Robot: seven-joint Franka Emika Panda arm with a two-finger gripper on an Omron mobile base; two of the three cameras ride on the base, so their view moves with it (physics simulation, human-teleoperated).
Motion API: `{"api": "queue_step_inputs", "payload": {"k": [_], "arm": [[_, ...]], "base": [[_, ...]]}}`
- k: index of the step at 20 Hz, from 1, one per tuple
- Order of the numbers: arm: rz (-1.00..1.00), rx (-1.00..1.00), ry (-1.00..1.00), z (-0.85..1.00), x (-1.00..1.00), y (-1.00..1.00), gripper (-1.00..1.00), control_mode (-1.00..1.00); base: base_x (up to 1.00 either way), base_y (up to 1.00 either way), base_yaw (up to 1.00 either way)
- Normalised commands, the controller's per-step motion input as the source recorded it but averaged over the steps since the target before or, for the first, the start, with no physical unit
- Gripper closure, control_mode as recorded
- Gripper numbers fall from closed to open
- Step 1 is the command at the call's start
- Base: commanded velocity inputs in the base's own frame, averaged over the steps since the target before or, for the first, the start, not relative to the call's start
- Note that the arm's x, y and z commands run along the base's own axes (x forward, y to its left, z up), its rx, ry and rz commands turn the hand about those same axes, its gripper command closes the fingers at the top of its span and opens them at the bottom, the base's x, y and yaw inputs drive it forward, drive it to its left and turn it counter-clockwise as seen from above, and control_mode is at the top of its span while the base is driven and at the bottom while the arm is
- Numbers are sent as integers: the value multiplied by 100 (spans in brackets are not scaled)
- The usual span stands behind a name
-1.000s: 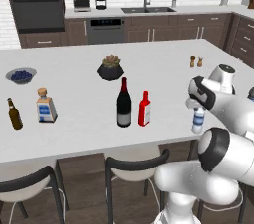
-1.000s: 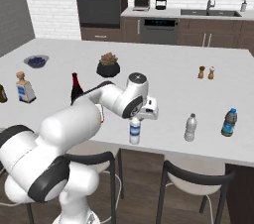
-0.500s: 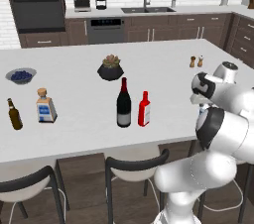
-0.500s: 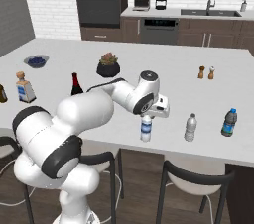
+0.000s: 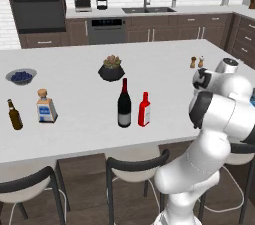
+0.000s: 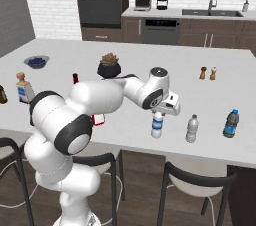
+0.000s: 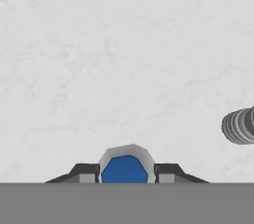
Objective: Move the plastic bottles in the middle to the plastics group, and the glass bottles in the middle to the glass group.
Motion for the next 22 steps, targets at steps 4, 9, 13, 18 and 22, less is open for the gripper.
{"api": "queue_step_inputs", "payload": {"k": [4, 9, 13, 18, 22], "arm": [[-14, 0, 0, 0, 34, -34, 100, -100], [-11, 0, 0, 0, 31, -43, 100, -100], [-7, 0, 0, 0, 26, -49, 100, -100], [-7, 0, 2, 0, 20, -40, 100, -100], [-5, 0, 3, 0, 10, -24, 100, -100]], "base": [[0, 0, 0], [0, 0, 0], [0, 0, 0], [0, 0, 0], [0, 0, 0]]}}
